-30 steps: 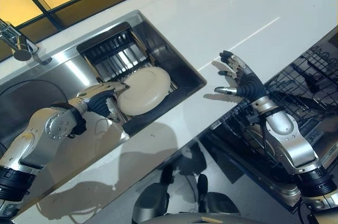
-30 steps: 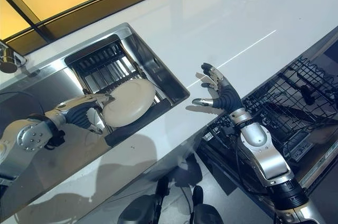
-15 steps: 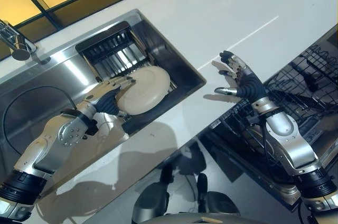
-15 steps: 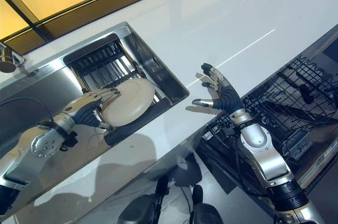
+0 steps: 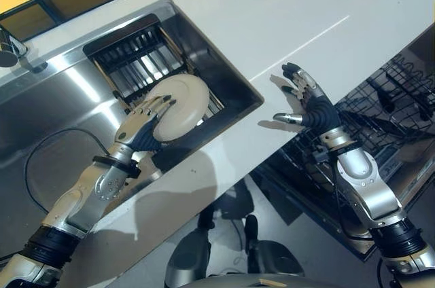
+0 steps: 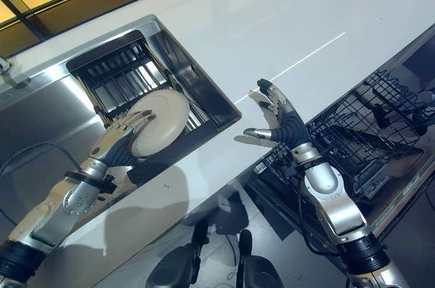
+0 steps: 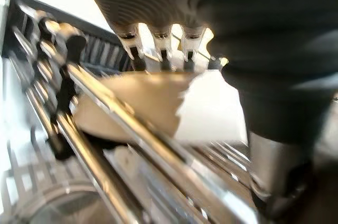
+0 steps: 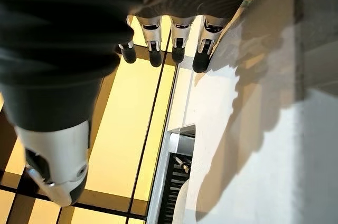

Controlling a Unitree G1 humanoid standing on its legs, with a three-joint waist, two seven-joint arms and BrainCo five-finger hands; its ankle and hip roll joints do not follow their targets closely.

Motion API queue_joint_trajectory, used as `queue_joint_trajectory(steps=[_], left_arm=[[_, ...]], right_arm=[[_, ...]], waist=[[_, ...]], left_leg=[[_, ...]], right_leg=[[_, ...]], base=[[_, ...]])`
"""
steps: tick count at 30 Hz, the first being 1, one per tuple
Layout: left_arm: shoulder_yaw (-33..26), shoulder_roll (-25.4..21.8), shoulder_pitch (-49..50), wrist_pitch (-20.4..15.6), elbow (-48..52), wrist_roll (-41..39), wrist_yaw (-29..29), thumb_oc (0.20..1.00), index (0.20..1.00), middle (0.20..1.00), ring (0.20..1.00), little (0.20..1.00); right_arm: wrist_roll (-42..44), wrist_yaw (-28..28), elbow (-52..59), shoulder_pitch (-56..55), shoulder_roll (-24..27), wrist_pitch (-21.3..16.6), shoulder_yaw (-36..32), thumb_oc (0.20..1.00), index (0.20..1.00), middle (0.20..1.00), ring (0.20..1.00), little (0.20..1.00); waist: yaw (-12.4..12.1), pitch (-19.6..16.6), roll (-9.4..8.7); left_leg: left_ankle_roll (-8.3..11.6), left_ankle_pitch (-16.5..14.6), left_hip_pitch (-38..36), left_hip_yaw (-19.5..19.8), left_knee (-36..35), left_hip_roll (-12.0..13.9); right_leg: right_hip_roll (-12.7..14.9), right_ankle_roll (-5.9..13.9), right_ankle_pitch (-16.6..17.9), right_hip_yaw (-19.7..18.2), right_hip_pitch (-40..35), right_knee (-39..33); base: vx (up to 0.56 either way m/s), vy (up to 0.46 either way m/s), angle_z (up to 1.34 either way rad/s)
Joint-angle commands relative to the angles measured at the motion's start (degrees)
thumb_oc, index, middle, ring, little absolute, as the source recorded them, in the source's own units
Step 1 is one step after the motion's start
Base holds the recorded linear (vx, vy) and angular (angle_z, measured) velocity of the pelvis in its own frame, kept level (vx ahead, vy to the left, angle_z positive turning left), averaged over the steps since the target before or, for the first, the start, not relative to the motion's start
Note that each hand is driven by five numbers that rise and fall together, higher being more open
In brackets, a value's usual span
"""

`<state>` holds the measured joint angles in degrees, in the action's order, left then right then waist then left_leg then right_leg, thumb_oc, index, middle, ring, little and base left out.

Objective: Pick up plates and place into dishwasher.

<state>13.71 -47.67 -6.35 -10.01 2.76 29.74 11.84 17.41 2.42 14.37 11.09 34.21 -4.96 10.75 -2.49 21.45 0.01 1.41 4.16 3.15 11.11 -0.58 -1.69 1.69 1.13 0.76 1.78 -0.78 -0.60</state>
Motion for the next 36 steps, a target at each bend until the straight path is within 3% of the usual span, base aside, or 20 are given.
queue_joint_trajectory(steps=[1, 10, 14, 20, 21, 22, 25, 26, 27, 31, 36], left_arm=[[2.4, 0.4, -1.6, -3.9, 1.2, 2.2, -4.4, 1.0, 1.0, 1.0, 1.0, 1.0], [4.4, -0.9, -1.5, -0.5, 1.4, 3.7, -5.5, 1.0, 1.0, 1.0, 1.0, 1.0], [3.1, -0.1, -0.5, 5.6, -0.5, 6.7, 2.9, 1.0, 1.0, 1.0, 1.0, 1.0], [3.5, 5.9, 0.1, 7.7, -6.3, 10.7, 15.0, 1.0, 1.0, 1.0, 1.0, 1.0], [4.1, 6.8, -0.3, 8.0, -7.4, 11.3, 16.5, 0.664, 0.664, 0.664, 0.664, 0.664], [4.7, 7.8, -0.7, 7.9, -8.8, 11.7, 19.2, 0.561, 0.561, 0.561, 0.561, 0.561], [5.6, 10.0, -1.3, 8.3, -12.3, 11.4, 24.7, 0.495, 0.495, 0.495, 0.495, 0.495], [5.9, 11.1, -1.6, 8.4, -14.1, 10.7, 27.7, 0.307, 0.307, 0.307, 0.307, 0.307], [6.1, 11.9, -1.9, 8.9, -15.3, 10.5, 29.2, 0.2, 0.2, 0.2, 0.2, 0.2], [6.2, 15.1, -3.3, 10.0, -20.8, 7.4, 36.4, 0.2, 0.2, 0.2, 0.2, 0.2], [6.0, 16.5, -4.2, 8.7, -22.5, 9.1, 39.0, 0.2, 0.2, 0.2, 0.2, 0.2]], right_arm=[[-0.4, 1.0, 3.3, 0.5, 1.0, -2.3, 0.3, 1.0, 1.0, 1.0, 1.0, 1.0], [0.4, 0.7, 3.6, -0.2, 2.0, -3.4, 0.0, 1.0, 1.0, 1.0, 1.0, 1.0], [0.0, 1.1, 3.1, -0.5, 1.6, -3.5, -0.1, 1.0, 1.0, 1.0, 1.0, 1.0], [-1.3, 1.9, 2.5, -0.2, -0.8, -3.6, 0.8, 1.0, 1.0, 1.0, 1.0, 1.0], [-1.8, 2.1, 2.3, 0.1, -1.2, -3.4, 1.2, 1.0, 1.0, 1.0, 1.0, 1.0], [-2.0, 2.3, 1.8, 0.6, -1.5, -3.5, 1.7, 1.0, 1.0, 1.0, 1.0, 1.0], [-1.9, 2.7, 1.0, 1.2, -2.3, -3.7, 2.5, 1.0, 1.0, 1.0, 1.0, 1.0], [-1.8, 2.8, 0.5, 1.4, -2.8, -3.8, 2.9, 1.0, 1.0, 1.0, 1.0, 1.0], [-1.7, 2.9, 0.1, 1.6, -3.0, -3.9, 3.2, 1.0, 1.0, 1.0, 1.0, 1.0], [-2.0, 3.1, -1.1, 1.9, -4.5, -4.1, 4.8, 1.0, 1.0, 1.0, 1.0, 1.0], [-1.8, 3.6, -1.9, 1.8, -5.8, -4.4, 5.6, 1.0, 1.0, 1.0, 1.0, 1.0]], waist=[[0.2, -0.8, -0.64], [0.4, -0.5, -0.56], [0.0, -0.7, -0.67], [-0.7, -0.9, -1.52], [-0.8, -0.9, -1.65], [-0.8, -1.1, -1.87], [-0.9, -1.4, -2.44], [-0.9, -1.7, -2.76], [-0.9, -1.8, -2.95], [-0.7, -2.8, -4.11], [-0.7, -3.6, -5.25]], left_leg=[[-1.97, 1.1, 1.0, -3.1, -0.6, 1.8], [-1.99, 1.1, 1.1, -3.1, -0.6, 1.8], [-1.94, 1.0, 1.1, -2.7, -0.5, 1.7], [-1.89, 1.0, 1.6, -2.1, -0.3, 1.6], [-1.87, 0.9, 1.6, -2.1, -0.4, 1.6], [-1.87, 0.9, 1.5, -2.1, -0.4, 1.7], [-1.77, 0.7, 1.2, -2.1, -0.5, 1.8], [-1.73, 0.6, 1.1, -2.1, -0.5, 1.9], [-1.71, 0.6, 1.0, -2.1, -0.5, 1.9], [-1.63, 0.3, 0.3, -2.2, -0.5, 2.1], [-1.48, -0.1, -0.2, -2.3, -0.2, 2.5]], right_leg=[[1.0, 3.45, -1.2, -1.2, 4.8, 8.1], [1.1, 3.68, -1.0, -1.1, 5.0, 7.9], [1.2, 3.61, -1.1, -1.0, 4.6, 7.7], [1.0, 3.27, -1.1, -0.9, 4.6, 7.5], [1.0, 3.23, -1.2, -0.9, 4.5, 7.4], [0.9, 3.18, -1.1, -1.0, 4.5, 7.4], [0.8, 3.13, -1.1, -1.1, 4.3, 7.4], [0.7, 3.1, -1.1, -1.3, 4.3, 7.4], [0.7, 3.09, -1.0, -1.4, 4.2, 7.4], [0.4, 2.97, -1.0, -1.8, 3.5, 7.3], [0.0, 2.92, -0.8, -2.3, 3.0, 7.2]], base=[[0.0, 0.0, 0.0], [0.0, 0.0, 0.0], [-0.01, 0.001, 0.0], [0.0, -0.014, 0.0], [0.0, 0.0, 0.0], [0.0, 0.0, 0.0], [0.01, -0.008, -0.01], [0.04, -0.02, -0.02], [0.06, -0.033, -0.03], [0.06, -0.032, -0.07], [0.04, -0.051, -0.05]])
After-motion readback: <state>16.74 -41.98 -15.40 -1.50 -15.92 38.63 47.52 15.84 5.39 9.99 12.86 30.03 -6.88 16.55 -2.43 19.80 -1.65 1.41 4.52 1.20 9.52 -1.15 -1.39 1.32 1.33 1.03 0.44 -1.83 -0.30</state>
